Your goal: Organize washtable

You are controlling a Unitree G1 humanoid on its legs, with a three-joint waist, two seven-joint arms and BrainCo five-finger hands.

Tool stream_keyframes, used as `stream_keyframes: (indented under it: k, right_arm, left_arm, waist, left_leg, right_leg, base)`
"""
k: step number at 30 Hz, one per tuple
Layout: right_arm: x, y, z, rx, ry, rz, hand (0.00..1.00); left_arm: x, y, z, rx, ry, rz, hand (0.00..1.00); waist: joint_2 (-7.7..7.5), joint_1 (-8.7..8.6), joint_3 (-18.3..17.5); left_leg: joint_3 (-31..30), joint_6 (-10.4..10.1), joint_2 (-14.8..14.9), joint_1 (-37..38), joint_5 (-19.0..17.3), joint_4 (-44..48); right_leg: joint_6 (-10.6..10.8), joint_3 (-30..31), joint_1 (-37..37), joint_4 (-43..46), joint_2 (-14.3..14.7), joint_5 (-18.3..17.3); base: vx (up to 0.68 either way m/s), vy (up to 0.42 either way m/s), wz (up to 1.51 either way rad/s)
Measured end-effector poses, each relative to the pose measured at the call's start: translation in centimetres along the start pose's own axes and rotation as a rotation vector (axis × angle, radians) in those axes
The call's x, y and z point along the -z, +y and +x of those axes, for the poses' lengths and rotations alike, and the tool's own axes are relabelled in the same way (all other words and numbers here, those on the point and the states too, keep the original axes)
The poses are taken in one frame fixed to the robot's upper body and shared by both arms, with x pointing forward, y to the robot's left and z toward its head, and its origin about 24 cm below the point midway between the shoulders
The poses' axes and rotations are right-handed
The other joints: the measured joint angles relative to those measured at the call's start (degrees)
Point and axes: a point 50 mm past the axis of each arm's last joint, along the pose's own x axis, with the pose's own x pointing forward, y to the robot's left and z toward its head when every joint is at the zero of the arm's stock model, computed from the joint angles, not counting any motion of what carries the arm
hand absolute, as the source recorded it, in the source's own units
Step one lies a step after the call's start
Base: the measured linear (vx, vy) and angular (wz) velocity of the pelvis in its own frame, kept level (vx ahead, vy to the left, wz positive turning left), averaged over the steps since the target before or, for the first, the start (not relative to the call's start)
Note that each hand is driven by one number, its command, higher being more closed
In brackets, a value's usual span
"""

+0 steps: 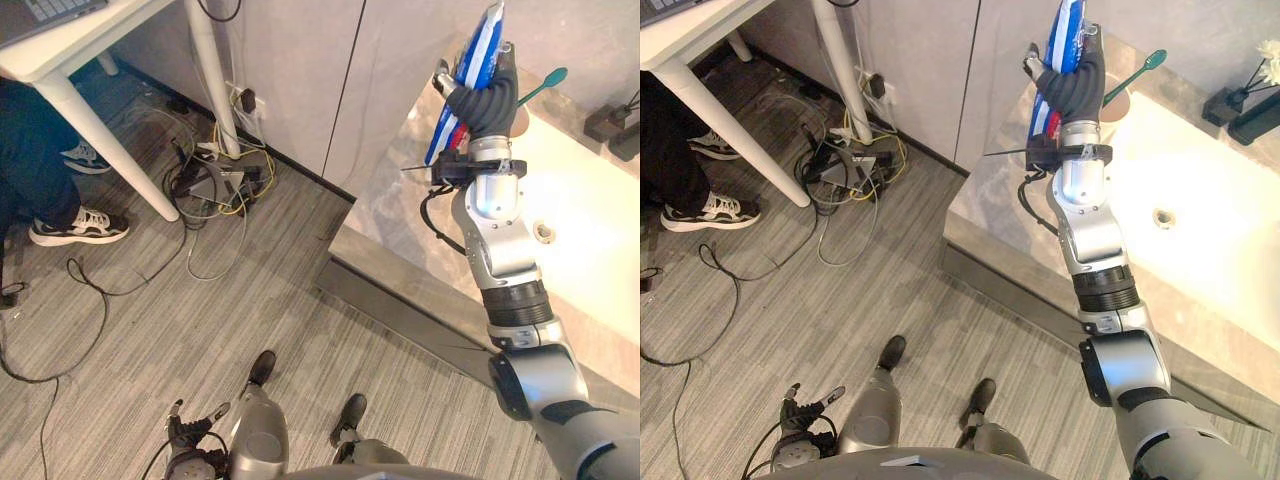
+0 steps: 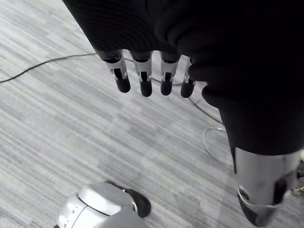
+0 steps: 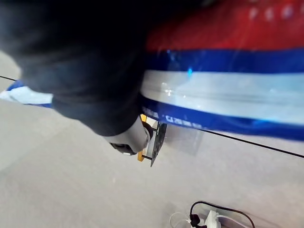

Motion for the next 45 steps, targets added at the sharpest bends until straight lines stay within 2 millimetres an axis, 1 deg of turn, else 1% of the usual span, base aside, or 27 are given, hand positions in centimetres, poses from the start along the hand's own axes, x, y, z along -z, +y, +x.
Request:
stream_keyframes:
  k: [11, 19, 22, 27, 29, 34, 36, 39, 42, 45]
  right_arm:
    - [0.0, -0.1, 0.0, 0.005, -0.001, 0.002, 1.00]
    - [-0.3, -1.3, 0.3, 0.054, -0.011, 0.002, 1.00]
    - [-0.6, -1.7, 0.4, 0.067, -0.023, 0.005, 1.00]
    - [-0.7, -2.1, 0.5, 0.082, -0.028, 0.000, 1.00]
    - [-0.8, -2.5, 0.6, 0.083, -0.034, -0.019, 1.00]
    - [-1.3, -3.6, 0.9, 0.106, -0.053, -0.055, 1.00]
    - [-1.5, -3.8, 1.1, 0.112, -0.062, -0.054, 1.00]
    - [-1.9, -4.4, 1.3, 0.141, -0.077, -0.057, 1.00]
    - [-2.8, -4.6, 1.9, 0.145, -0.109, -0.066, 1.00]
    - [-3.0, -4.6, 2.1, 0.146, -0.119, -0.067, 1.00]
  left_arm:
    - [0.0, 0.0, 0.0, 0.011, 0.000, 0.001, 0.00]
    - [0.0, -0.1, 0.0, 0.016, 0.004, 0.003, 0.00]
    - [0.1, -0.2, 0.0, 0.021, 0.006, 0.003, 0.00]
    - [0.2, -0.7, -0.3, 0.043, 0.015, 0.011, 0.00]
    - [0.3, -0.7, -0.3, 0.044, 0.019, 0.012, 0.00]
    - [1.4, -0.8, -0.4, 0.053, 0.061, 0.029, 0.00]
    - [1.5, -0.8, -0.4, 0.054, 0.066, 0.031, 0.00]
    - [2.1, -0.7, -0.4, 0.056, 0.090, 0.043, 0.00]
    - [2.2, -0.7, -0.4, 0.054, 0.098, 0.047, 0.00]
    - [2.5, -0.6, -0.4, 0.051, 0.111, 0.052, 0.00]
  waist:
    - [0.17, -0.09, 0.09]
    - [0.33, -0.30, -0.01]
    - [1.10, -0.28, -0.45]
    - [2.90, -0.37, -1.88]
    - [3.10, -0.36, -2.30]
    - [3.06, -0.52, -4.54]
    - [3.08, -0.54, -4.58]
    - [3.07, -0.64, -6.13]
    - [3.05, -1.07, -6.16]
    - [2.87, -1.28, -6.44]
  left_leg:
    - [0.03, 0.00, -0.02, 0.04, 0.14, 0.57]
    - [0.07, 0.00, -0.05, 0.80, 0.28, 0.65]
    - [0.08, 0.00, -0.07, 1.18, 0.28, 0.63]
    - [0.10, 0.03, -0.06, 2.00, 0.35, 0.53]
    - [0.07, 0.03, -0.05, 2.19, 0.48, 0.36]
    - [0.10, 0.09, -0.04, 2.93, 1.05, -0.59]
    - [0.11, 0.09, -0.03, 3.62, 1.05, -0.67]
    - [0.19, 0.10, -0.01, 4.21, 1.52, -1.44]
    - [0.17, 0.20, 0.09, 4.67, 2.46, -2.63]
    - [0.16, 0.30, 0.14, 5.11, 2.93, -3.58]
  right_leg:
    - [-0.10, 0.07, -0.01, 0.67, -0.07, -0.06]
    - [-0.10, 0.13, 0.77, 0.65, -0.08, -0.06]
    - [-0.10, 0.14, 1.15, 0.66, -0.11, -0.06]
    - [-0.10, 0.16, 1.90, 0.60, -0.09, -0.06]
    - [-0.10, 0.16, 2.07, 0.56, -0.09, -0.06]
    - [-0.09, 0.17, 2.41, 0.51, -0.17, -0.06]
    - [-0.09, 0.17, 3.02, 0.46, -0.16, -0.06]
    - [-0.09, 0.18, 3.30, 0.44, -0.21, -0.06]
    - [-0.09, 0.17, 3.30, 0.47, -0.22, -0.06]
    - [-0.07, 0.17, 3.31, 0.54, -0.25, -0.05]
  base:
    - [0.00, 0.000, 0.00]
    - [0.00, 0.000, 0.00]
    - [0.00, 0.000, 0.00]
    - [0.00, 0.000, 0.00]
    - [0.00, 0.000, 0.00]
    - [0.00, 0.000, 0.00]
    - [0.00, 0.000, 0.00]
    - [0.00, 0.000, 0.00]
    - [-0.04, 0.015, 0.02]
    - [-0.01, 0.007, 0.01]
